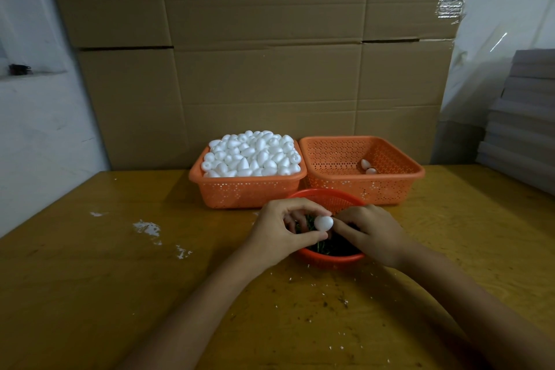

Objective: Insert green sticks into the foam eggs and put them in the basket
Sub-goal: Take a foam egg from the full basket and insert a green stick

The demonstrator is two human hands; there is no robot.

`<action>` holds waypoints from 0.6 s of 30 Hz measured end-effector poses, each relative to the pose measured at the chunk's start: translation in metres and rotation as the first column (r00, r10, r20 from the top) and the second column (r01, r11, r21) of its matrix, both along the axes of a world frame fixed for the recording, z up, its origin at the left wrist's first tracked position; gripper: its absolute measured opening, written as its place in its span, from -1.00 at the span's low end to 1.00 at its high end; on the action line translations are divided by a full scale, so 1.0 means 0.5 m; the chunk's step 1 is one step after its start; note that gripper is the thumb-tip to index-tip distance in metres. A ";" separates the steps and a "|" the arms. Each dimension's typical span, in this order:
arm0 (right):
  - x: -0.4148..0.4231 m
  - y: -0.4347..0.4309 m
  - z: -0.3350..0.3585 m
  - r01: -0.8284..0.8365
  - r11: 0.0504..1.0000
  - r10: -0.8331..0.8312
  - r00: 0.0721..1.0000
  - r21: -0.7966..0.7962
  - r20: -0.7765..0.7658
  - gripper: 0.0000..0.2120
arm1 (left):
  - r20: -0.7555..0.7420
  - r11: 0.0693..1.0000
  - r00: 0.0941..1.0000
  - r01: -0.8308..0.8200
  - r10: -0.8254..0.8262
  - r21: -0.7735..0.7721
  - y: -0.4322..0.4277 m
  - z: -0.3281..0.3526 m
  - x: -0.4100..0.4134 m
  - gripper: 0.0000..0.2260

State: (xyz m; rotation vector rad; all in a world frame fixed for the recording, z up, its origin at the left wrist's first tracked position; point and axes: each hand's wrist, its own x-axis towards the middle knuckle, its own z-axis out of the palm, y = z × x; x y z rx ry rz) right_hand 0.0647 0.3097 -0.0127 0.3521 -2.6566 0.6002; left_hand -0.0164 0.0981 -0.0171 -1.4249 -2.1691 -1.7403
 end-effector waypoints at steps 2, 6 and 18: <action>-0.001 0.000 -0.001 0.003 1.000 -0.003 1.000 -0.004 -0.001 -0.72 | -0.004 1.000 1.000 0.003 -0.003 0.007 0.000 0.001 0.000 -0.73; -0.003 0.002 -0.002 0.014 1.000 -0.014 1.000 0.002 0.009 -0.69 | -0.005 1.000 1.000 -0.001 0.001 0.010 -0.001 0.002 0.000 -0.73; 0.000 0.003 0.000 0.054 0.998 -0.055 0.997 0.016 0.059 -0.65 | 0.020 0.999 1.000 -0.001 0.000 0.048 -0.001 0.006 0.006 -0.75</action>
